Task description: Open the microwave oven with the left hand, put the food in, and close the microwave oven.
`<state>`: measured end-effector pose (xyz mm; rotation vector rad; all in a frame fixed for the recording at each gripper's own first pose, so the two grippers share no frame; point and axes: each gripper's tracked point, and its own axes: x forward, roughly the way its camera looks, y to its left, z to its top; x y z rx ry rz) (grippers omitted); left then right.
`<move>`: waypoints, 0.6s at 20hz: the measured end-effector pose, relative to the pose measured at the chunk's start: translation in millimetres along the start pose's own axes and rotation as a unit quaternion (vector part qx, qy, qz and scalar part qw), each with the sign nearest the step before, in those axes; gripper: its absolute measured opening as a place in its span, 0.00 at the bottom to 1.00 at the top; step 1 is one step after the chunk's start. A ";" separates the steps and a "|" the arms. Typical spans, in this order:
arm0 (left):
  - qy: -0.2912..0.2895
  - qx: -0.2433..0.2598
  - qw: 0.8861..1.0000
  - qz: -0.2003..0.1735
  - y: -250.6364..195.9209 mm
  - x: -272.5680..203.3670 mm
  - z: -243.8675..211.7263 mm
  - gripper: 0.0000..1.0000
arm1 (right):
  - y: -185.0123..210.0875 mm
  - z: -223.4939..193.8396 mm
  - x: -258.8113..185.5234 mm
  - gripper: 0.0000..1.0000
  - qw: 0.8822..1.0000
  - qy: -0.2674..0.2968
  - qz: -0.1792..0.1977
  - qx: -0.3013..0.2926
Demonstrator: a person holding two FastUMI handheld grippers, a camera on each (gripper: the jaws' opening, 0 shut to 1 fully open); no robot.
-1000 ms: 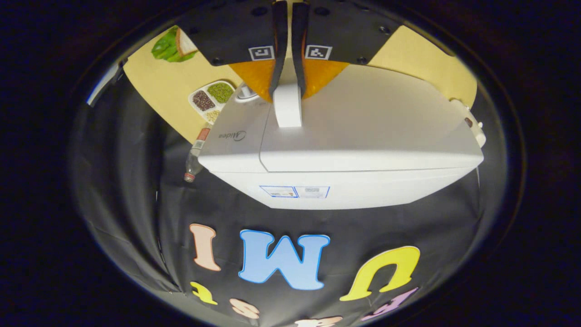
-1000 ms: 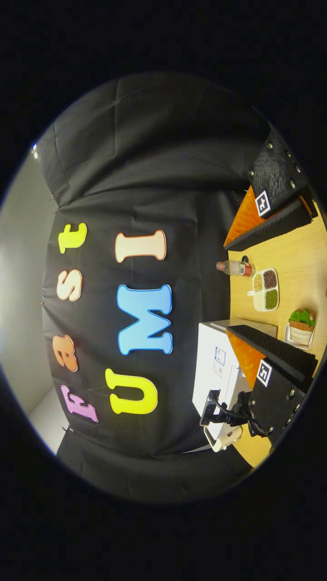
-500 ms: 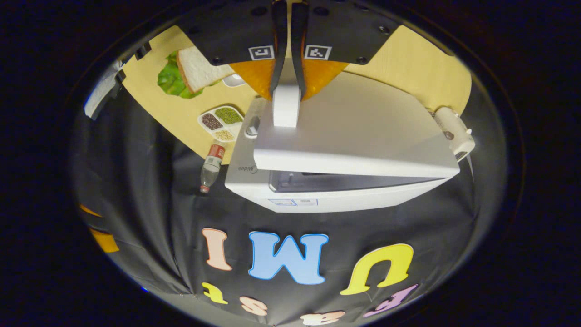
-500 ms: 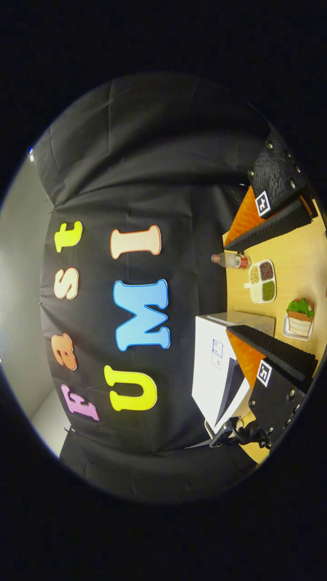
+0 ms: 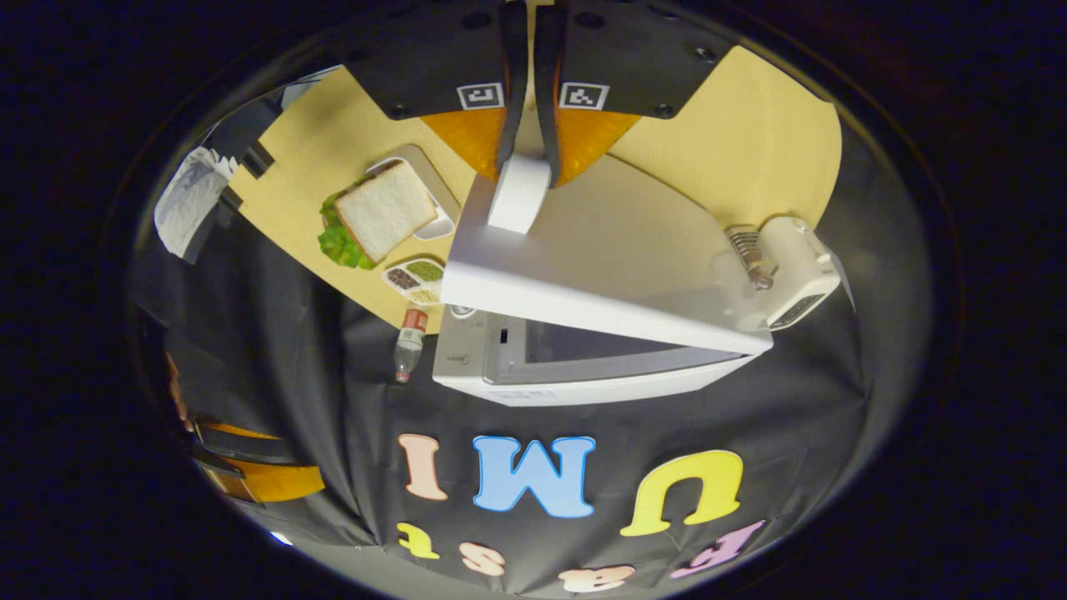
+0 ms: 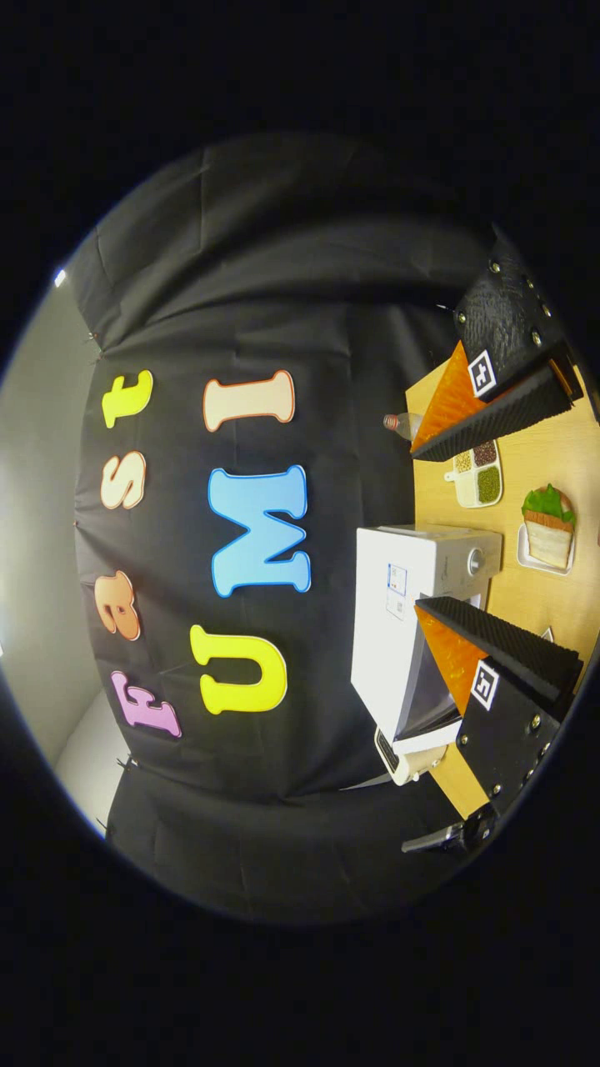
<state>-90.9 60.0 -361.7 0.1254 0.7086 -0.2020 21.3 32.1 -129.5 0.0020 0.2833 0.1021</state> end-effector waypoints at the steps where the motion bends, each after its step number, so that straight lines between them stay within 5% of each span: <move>1: 0.004 0.002 1.000 -0.001 9.7 -11.6 -7.4 0.10 | 5.6 -1.9 -1.3 0.99 1.000 0.001 0.002 -0.002; 12: 0.033 0.026 0.999 0.017 124.4 -101.9 -62.9 0.11 | 78.2 -11.4 -2.9 0.98 1.000 0.009 0.005 -0.001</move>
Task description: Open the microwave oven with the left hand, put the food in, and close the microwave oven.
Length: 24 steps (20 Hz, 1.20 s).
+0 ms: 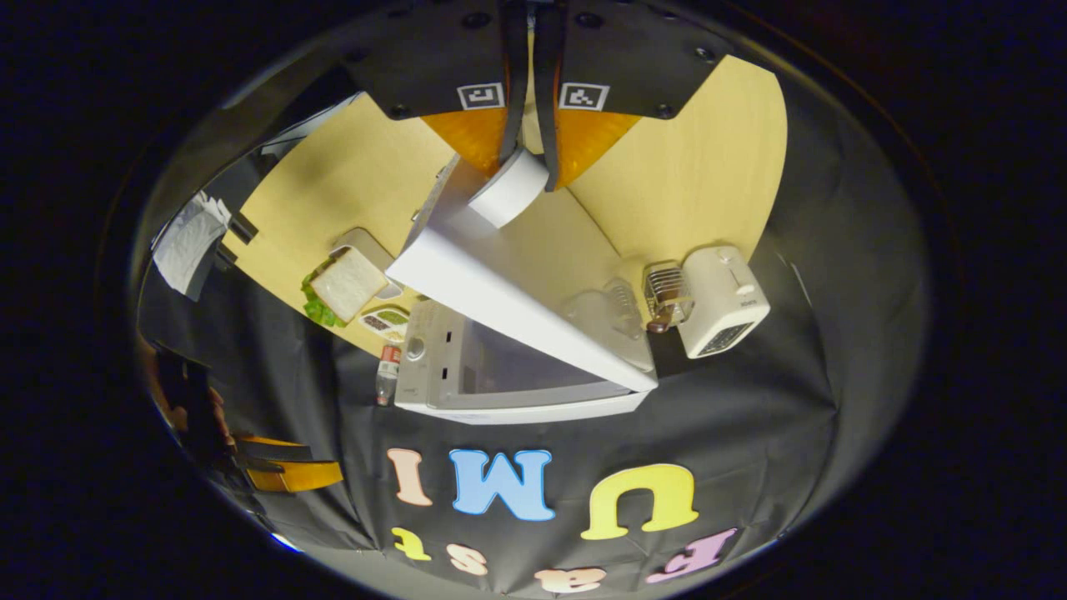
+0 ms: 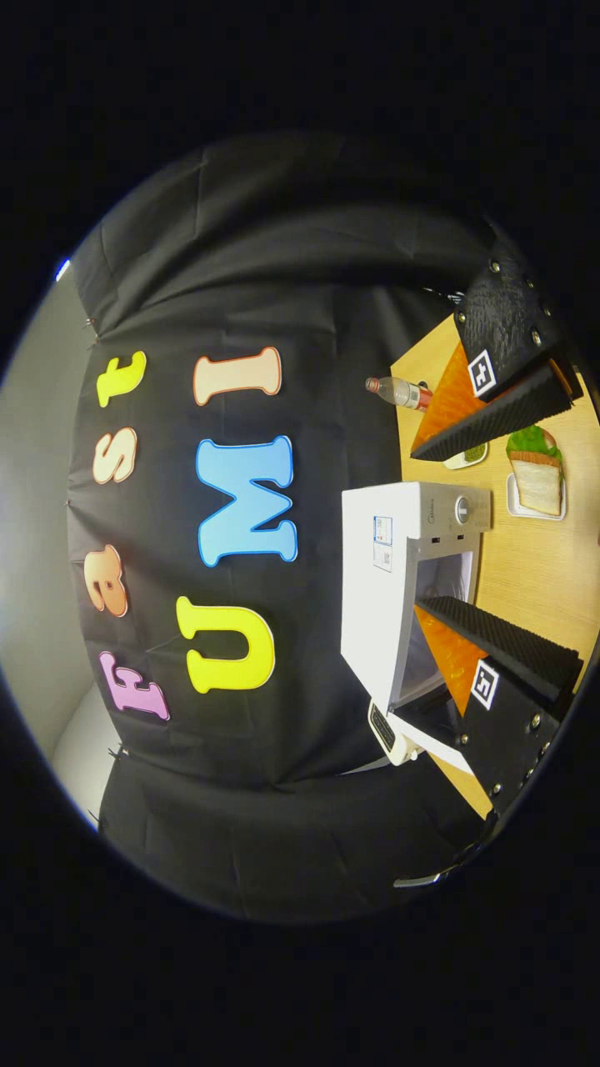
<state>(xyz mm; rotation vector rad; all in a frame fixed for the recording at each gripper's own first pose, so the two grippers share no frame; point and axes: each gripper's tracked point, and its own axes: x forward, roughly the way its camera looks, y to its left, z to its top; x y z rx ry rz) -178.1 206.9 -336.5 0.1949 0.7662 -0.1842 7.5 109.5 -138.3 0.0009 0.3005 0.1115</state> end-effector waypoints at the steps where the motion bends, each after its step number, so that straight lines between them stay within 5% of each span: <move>1: 0.002 0.003 1.000 0.001 10.1 -4.0 -3.4 0.11 | 10.6 -1.7 0.8 0.98 1.000 0.000 0.005 -0.002; 9: -0.010 -0.032 0.999 0.043 88.2 -26.6 -23.3 0.10 | 54.8 -25.4 2.8 0.98 0.999 0.044 0.028 0.003; 15: -0.020 -0.057 0.998 0.028 96.7 -25.4 -28.0 0.12 | 57.4 -45.9 13.7 0.99 0.997 0.073 0.036 0.011; 21: -0.020 -0.116 0.989 0.084 107.8 -64.1 -47.7 0.33 | 8.0 -84.6 27.3 0.99 0.992 0.122 0.022 -0.007; 22: -0.029 -0.120 0.988 0.097 107.3 -79.1 -39.9 0.22 | -6.2 -93.5 29.2 0.99 0.991 0.131 0.017 -0.008; 24: -0.062 -0.130 0.981 0.128 106.2 -107.4 -7.0 0.21 | -37.4 -123.7 31.3 0.99 0.987 0.162 0.004 0.006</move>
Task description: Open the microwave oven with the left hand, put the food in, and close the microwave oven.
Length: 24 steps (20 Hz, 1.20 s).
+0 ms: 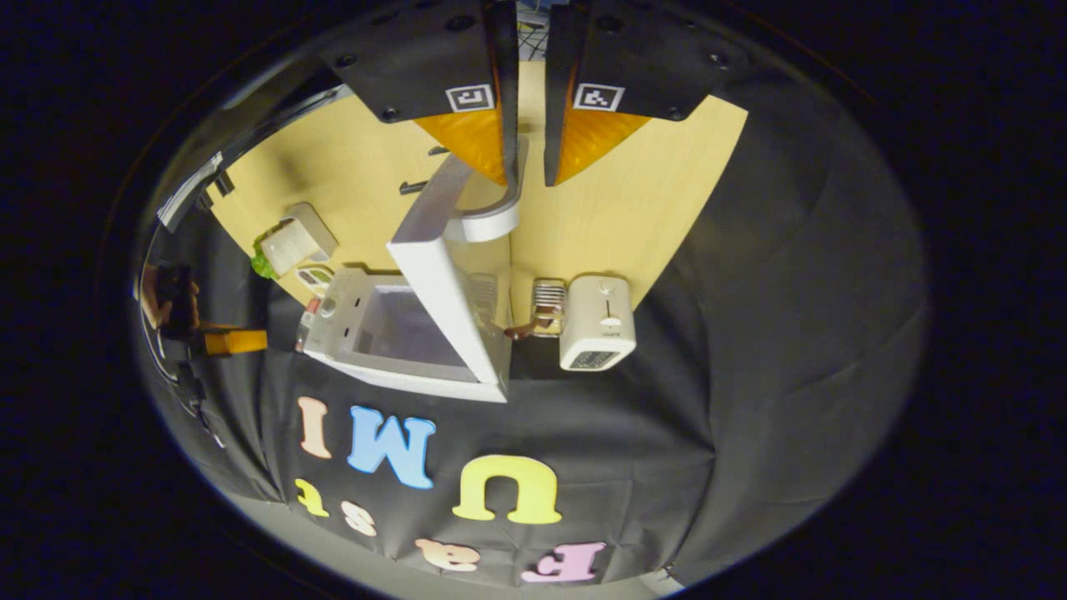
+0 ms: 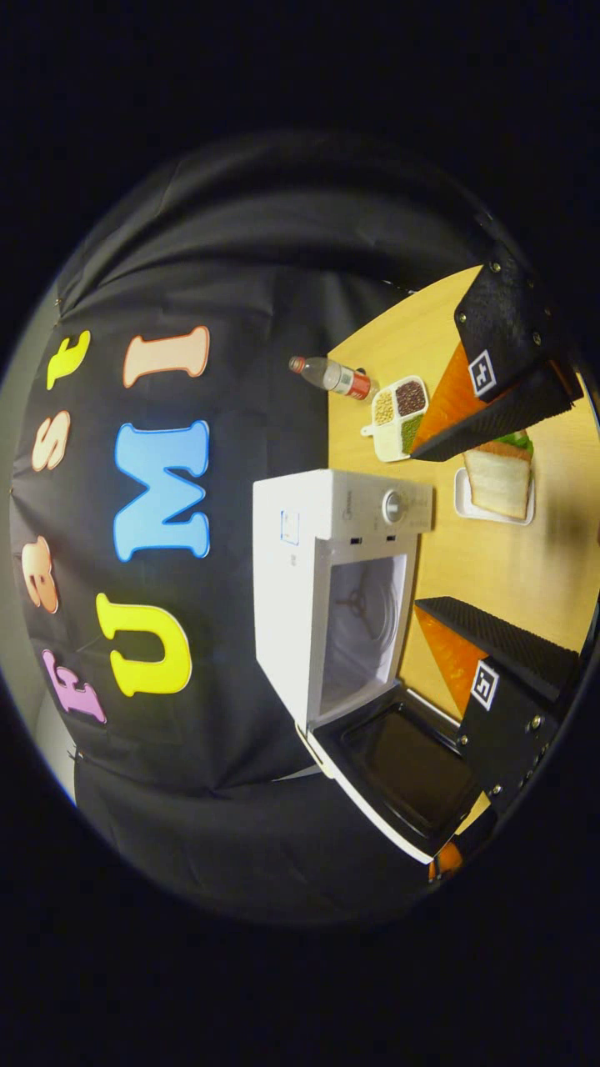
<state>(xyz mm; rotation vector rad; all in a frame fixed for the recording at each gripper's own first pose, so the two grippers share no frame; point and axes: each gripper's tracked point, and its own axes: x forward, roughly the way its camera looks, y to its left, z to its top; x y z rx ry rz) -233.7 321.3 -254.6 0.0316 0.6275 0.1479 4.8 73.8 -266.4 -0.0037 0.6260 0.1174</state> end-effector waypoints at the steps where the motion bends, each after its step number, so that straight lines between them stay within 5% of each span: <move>1: -0.024 -0.010 1.000 0.007 -7.9 -9.1 23.7 0.20 | -18.6 -16.0 6.9 0.99 1.000 0.021 -0.008 0.012; 4: -0.092 -0.017 0.996 0.000 -51.1 -27.8 89.4 0.36 | -56.5 -53.2 18.3 1.00 0.995 0.078 -0.005 0.067; 6: -0.117 -0.018 0.993 -0.019 -89.3 -25.8 121.7 0.86 | -78.5 -77.6 19.9 1.00 0.991 0.114 -0.009 0.075; 8: -0.136 -0.009 0.990 -0.042 -130.3 -19.4 147.1 0.97 | -88.3 -92.7 23.8 1.00 0.986 0.144 0.004 0.090; 13: -0.162 0.035 0.984 -0.073 -215.9 -1.7 195.4 0.98 | -85.2 -122.1 32.1 1.00 0.965 0.203 0.047 0.160; 21: -0.208 -0.002 0.976 -0.071 -266.4 4.2 262.9 0.97 | -66.5 -146.6 54.3 0.94 0.940 0.254 0.114 0.196; 24: -0.202 0.005 0.977 -0.065 -265.2 7.0 260.3 0.97 | -60.6 -142.7 54.2 0.72 0.929 0.258 0.126 0.233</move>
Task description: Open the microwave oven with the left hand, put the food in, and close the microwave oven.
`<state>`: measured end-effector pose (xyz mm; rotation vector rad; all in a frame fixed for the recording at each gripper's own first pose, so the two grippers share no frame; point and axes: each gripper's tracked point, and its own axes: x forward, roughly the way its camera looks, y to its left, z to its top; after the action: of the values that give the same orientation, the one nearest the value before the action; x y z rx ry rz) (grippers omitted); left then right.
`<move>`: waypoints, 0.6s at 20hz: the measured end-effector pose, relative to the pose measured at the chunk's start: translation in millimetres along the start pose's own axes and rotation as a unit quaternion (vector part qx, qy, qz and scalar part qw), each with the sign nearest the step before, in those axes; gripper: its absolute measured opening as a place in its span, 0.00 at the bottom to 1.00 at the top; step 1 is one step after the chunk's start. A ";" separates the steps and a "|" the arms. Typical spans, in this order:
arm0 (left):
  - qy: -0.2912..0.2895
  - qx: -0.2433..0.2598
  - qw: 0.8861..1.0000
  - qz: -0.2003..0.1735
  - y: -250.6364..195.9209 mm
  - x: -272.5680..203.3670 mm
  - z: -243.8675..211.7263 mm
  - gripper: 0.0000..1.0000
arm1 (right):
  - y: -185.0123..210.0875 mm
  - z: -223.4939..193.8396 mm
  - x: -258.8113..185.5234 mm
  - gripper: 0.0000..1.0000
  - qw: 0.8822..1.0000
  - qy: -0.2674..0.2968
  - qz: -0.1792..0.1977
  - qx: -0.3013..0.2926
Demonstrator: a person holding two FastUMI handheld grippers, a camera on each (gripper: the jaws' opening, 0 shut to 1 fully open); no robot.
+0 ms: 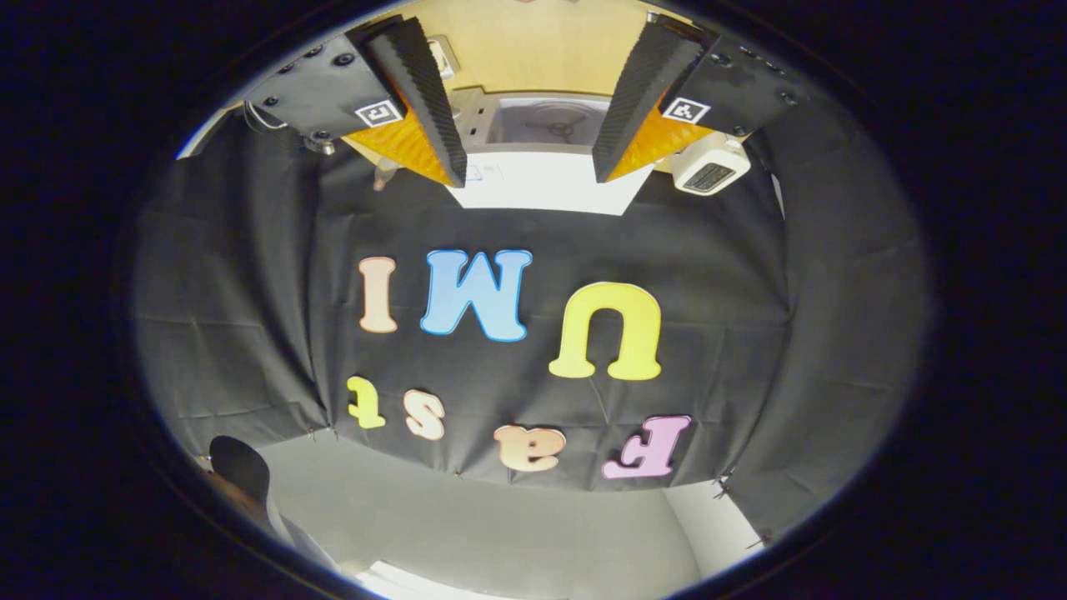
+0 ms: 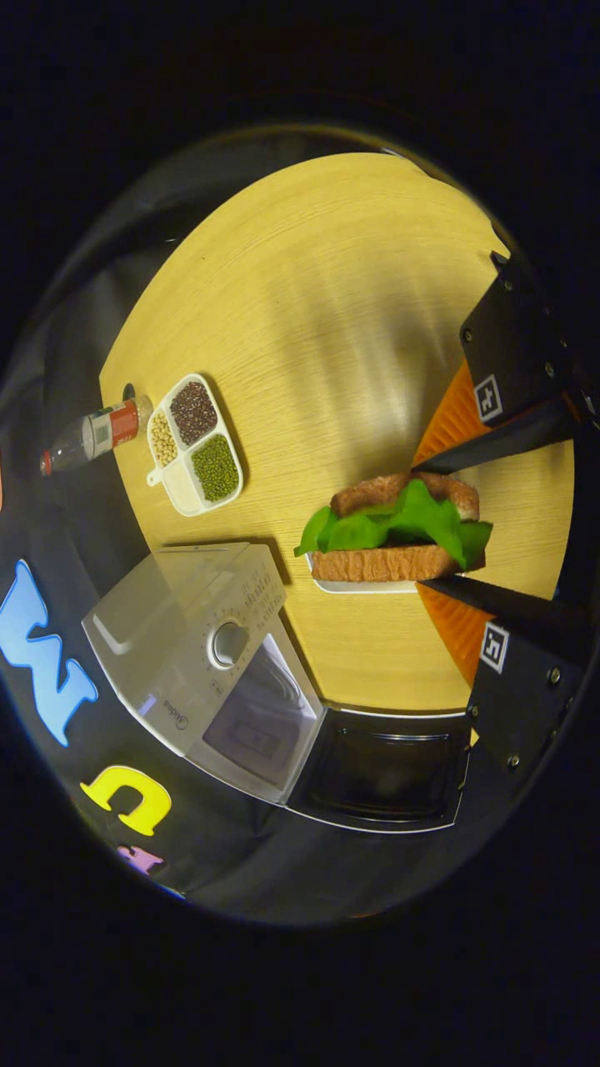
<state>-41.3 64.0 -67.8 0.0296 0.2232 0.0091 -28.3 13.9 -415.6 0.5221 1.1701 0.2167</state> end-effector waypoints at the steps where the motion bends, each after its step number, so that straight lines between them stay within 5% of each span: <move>1: -0.003 -0.003 1.000 0.003 4.6 0.6 1.6 0.97 | 0.8 -3.9 4.5 0.55 1.000 0.007 0.002 0.011; 3: -0.012 -0.012 1.000 -0.006 7.5 3.1 7.1 0.98 | -0.6 -4.0 4.9 0.27 1.000 0.010 0.003 0.011; 5: -0.021 -0.010 1.000 -0.019 14.8 9.6 14.0 0.98 | 0.6 -1.8 0.2 0.18 1.000 -0.005 -0.012 0.015; 10: -0.031 -0.010 0.999 -0.043 49.1 18.7 18.8 0.97 | 18.1 -0.4 -17.9 0.19 0.998 -0.043 -0.029 0.032; 12: -0.038 -0.016 0.998 -0.051 64.2 17.0 23.5 0.97 | 39.5 0.5 -27.5 0.19 0.998 -0.062 -0.007 0.032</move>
<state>-19.8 127.7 -46.6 -0.0140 0.1487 -0.0895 -34.4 36.1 -373.4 0.5752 1.0625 0.1332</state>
